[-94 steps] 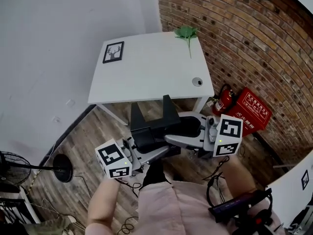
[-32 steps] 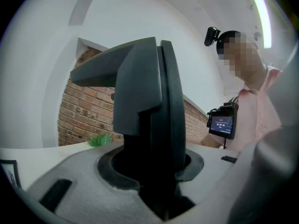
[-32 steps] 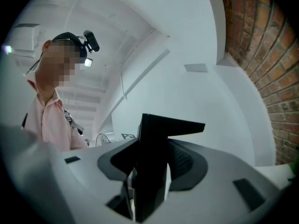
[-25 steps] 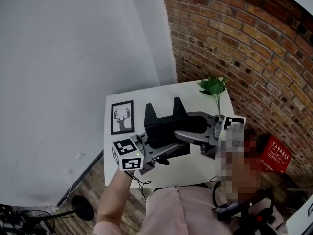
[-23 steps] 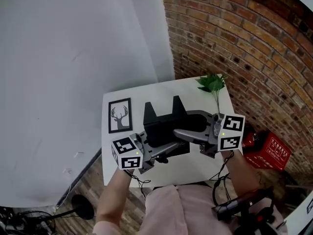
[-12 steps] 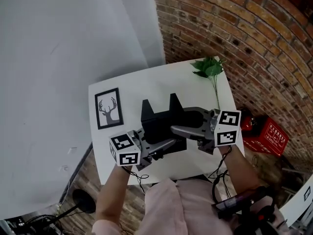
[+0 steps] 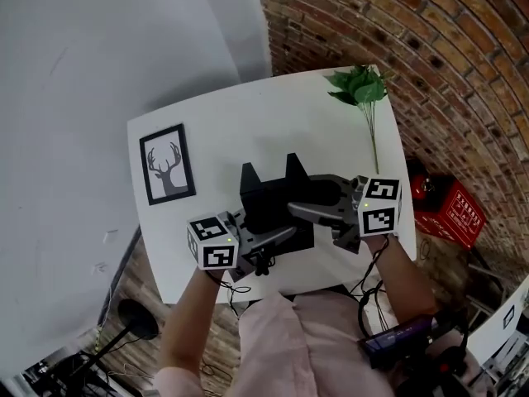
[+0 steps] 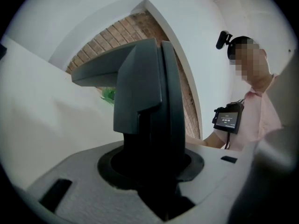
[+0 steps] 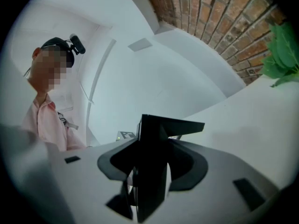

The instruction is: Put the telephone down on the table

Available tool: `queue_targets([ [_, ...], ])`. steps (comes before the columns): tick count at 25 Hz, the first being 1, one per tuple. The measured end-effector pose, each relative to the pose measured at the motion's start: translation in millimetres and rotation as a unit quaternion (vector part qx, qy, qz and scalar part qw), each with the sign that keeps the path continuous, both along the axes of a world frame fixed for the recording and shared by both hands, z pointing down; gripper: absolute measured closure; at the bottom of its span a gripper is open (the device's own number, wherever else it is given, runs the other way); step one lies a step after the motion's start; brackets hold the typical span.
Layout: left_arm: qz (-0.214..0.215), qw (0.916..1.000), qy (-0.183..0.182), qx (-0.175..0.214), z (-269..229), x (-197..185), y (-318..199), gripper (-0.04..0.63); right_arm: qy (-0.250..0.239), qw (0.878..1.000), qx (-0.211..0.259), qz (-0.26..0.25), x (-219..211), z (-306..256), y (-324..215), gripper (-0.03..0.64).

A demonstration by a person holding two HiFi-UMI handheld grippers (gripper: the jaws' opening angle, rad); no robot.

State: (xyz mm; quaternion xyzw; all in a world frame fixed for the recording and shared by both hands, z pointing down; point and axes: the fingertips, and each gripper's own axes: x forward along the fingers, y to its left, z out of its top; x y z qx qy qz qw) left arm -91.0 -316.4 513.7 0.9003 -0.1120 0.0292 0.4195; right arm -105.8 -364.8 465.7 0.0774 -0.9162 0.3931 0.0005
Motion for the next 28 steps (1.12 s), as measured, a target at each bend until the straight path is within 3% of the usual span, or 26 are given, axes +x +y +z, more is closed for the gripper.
queue_targets([
  [10,-0.008,0.9963,0.021,-0.083,51.3,-3.1,-20.6,0.43,0.01,0.998,-0.067,0.008,-5.0,59.7,-26.7,0.426],
  [28,-0.031,0.9869,0.014,-0.158,60.1,-4.0,-15.2,0.429,0.009,0.993,-0.12,-0.006,-8.3,75.4,-25.0,0.42],
])
